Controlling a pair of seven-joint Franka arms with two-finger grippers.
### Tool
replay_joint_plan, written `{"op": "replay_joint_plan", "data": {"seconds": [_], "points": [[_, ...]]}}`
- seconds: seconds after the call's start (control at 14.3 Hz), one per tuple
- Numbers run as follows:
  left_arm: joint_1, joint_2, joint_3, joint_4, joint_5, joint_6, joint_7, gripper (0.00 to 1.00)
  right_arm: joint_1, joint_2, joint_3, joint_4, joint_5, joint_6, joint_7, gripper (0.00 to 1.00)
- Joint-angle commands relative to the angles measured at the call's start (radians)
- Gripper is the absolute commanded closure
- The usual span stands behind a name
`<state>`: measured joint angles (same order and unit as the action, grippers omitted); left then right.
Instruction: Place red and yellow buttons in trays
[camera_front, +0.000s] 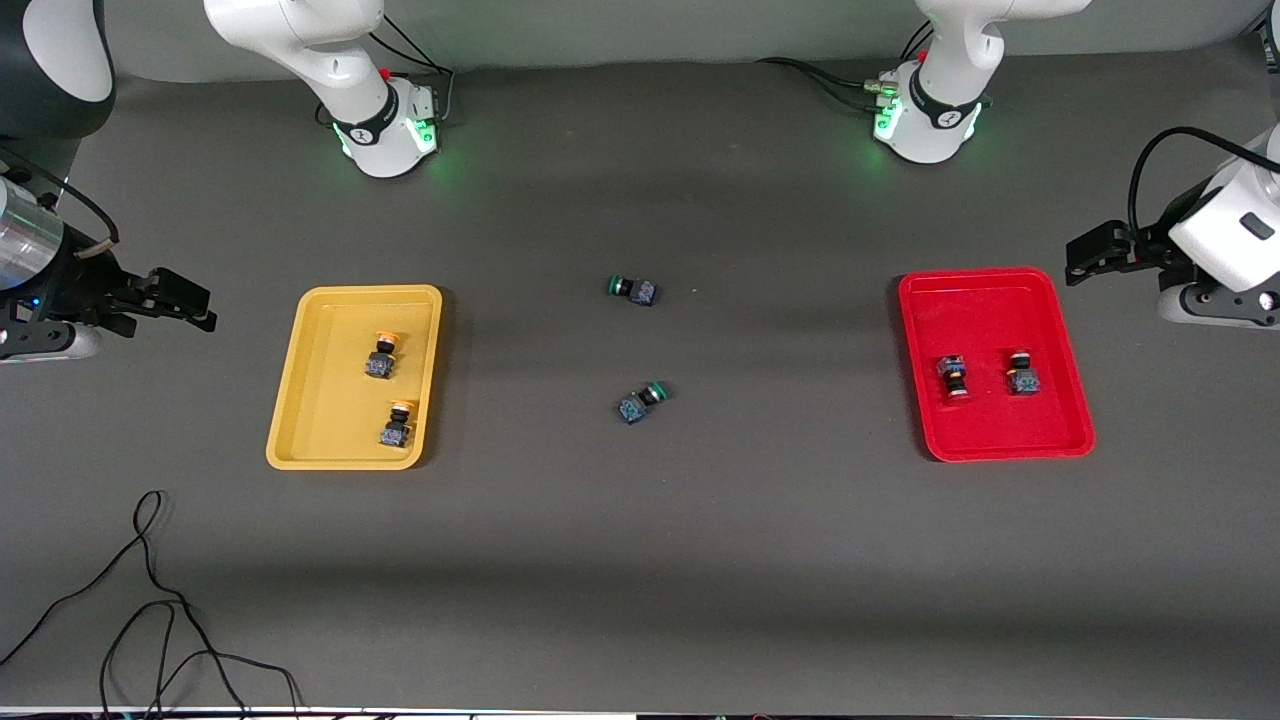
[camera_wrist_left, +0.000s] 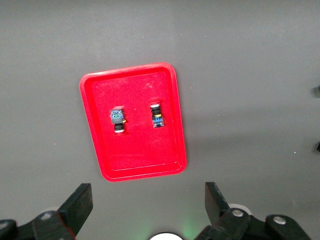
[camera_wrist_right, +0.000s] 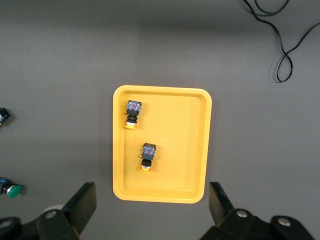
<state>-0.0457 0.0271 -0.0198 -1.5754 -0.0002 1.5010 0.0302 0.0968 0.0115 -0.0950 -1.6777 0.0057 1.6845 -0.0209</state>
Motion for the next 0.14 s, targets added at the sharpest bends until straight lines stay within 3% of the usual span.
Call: {"op": "replay_joint_plan", "data": {"seconds": [0.0,0.07], "points": [[-0.013,-0.027,0.015,-0.020,-0.003,-0.007,-0.004,0.00,0.003,0.019,0.000,0.030,-0.013,-0.023,-0.007,0.00],[-0.013,-0.027,0.014,-0.020,-0.001,-0.008,-0.003,0.00,0.003,0.019,-0.002,0.030,-0.013,-0.023,-0.007,0.00]]}}
